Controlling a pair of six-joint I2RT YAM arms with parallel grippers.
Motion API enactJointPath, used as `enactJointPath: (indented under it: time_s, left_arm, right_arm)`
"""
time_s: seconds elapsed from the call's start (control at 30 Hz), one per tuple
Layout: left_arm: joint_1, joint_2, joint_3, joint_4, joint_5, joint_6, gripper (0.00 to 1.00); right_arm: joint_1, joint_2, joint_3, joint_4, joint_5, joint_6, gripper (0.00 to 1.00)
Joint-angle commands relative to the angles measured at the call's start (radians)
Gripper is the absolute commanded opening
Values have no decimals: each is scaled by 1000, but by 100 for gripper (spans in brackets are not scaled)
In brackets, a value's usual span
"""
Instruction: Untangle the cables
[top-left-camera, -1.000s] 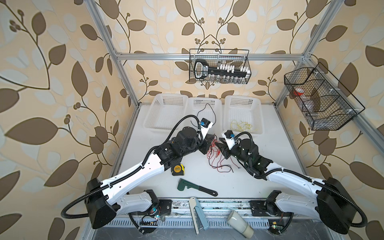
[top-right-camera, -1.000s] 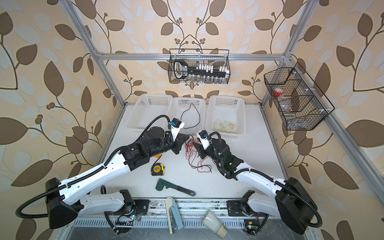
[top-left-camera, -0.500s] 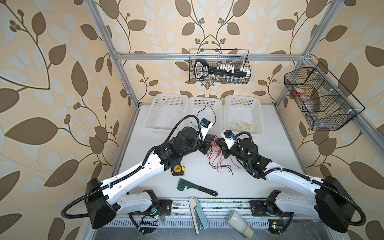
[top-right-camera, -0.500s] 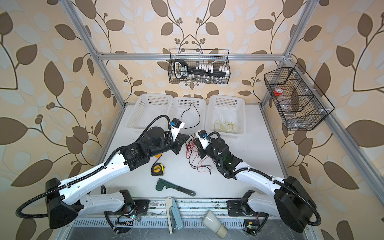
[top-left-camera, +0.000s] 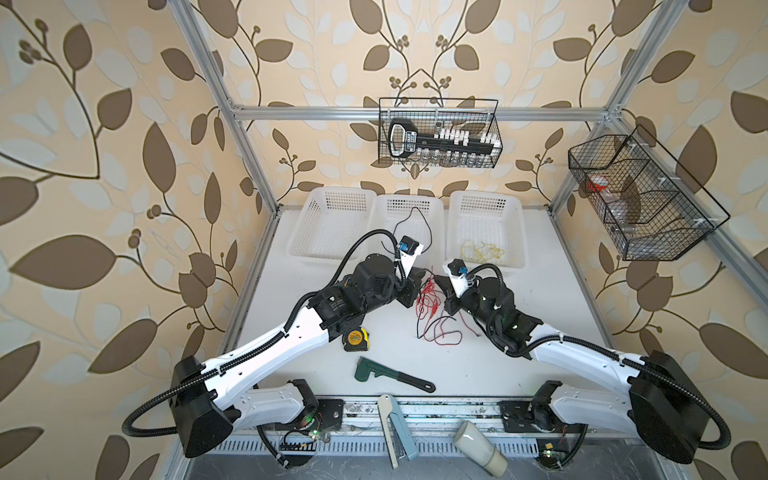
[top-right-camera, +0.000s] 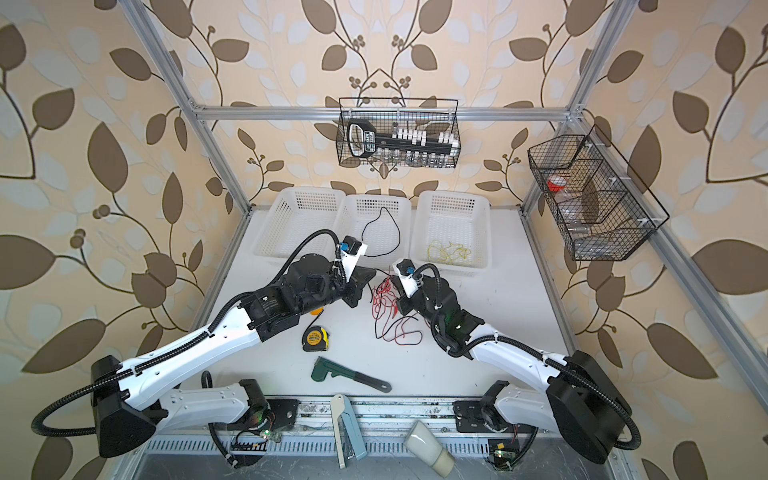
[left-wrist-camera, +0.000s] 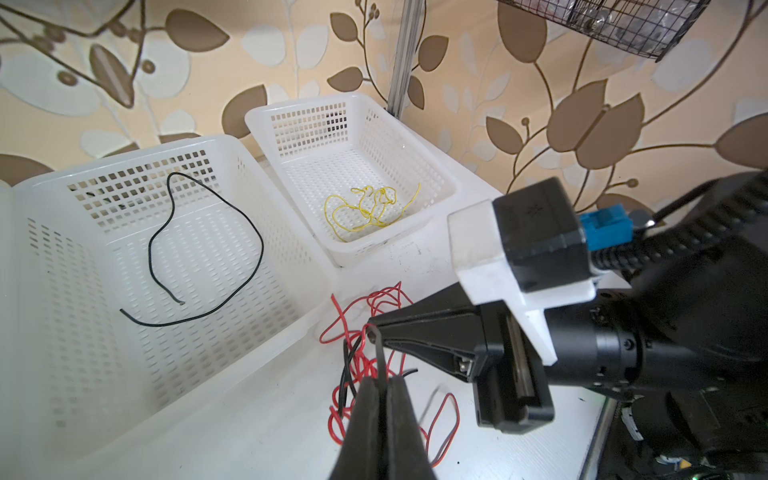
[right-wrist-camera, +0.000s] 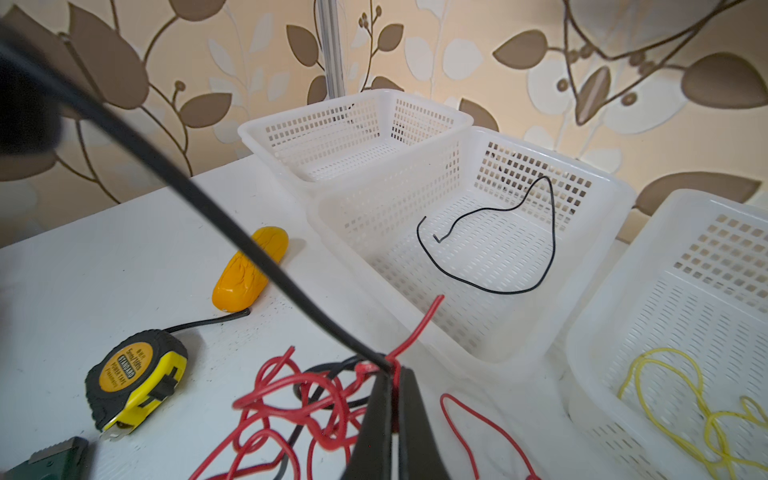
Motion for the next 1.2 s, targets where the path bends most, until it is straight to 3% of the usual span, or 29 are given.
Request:
enactJointPath:
  time_s: [0.0, 0.23, 0.67, 0.77, 0.9, 1.03, 1.1, 1.17]
  left_arm:
    - [8, -44, 58, 71, -40, 2, 0]
    - [8, -91, 74, 79, -110, 25, 0]
    - [15, -169, 51, 37, -238, 50, 0]
    - [17, -147, 59, 3, -217, 48, 0]
    - [18, -95, 27, 10, -66, 45, 0]
    - [17, -64, -22, 52, 46, 41, 31]
    - [17, -52, -35, 59, 56, 40, 57]
    - [17, -46, -44, 65, 52, 44, 71]
  right_arm:
    - [-8, 37, -44, -39, 164, 29, 0]
    - [-84, 91, -77, -46, 194, 142, 0]
    - [-99, 164, -65, -95, 218, 215, 0]
    - [-99, 143, -83, -49, 156, 211, 0]
    - [-98, 74, -107, 14, 89, 191, 0]
    - [-98, 15, -114, 35, 51, 159, 0]
    - [-98, -4, -125, 61, 45, 131, 0]
    - [-99, -13, -127, 68, 47, 114, 0]
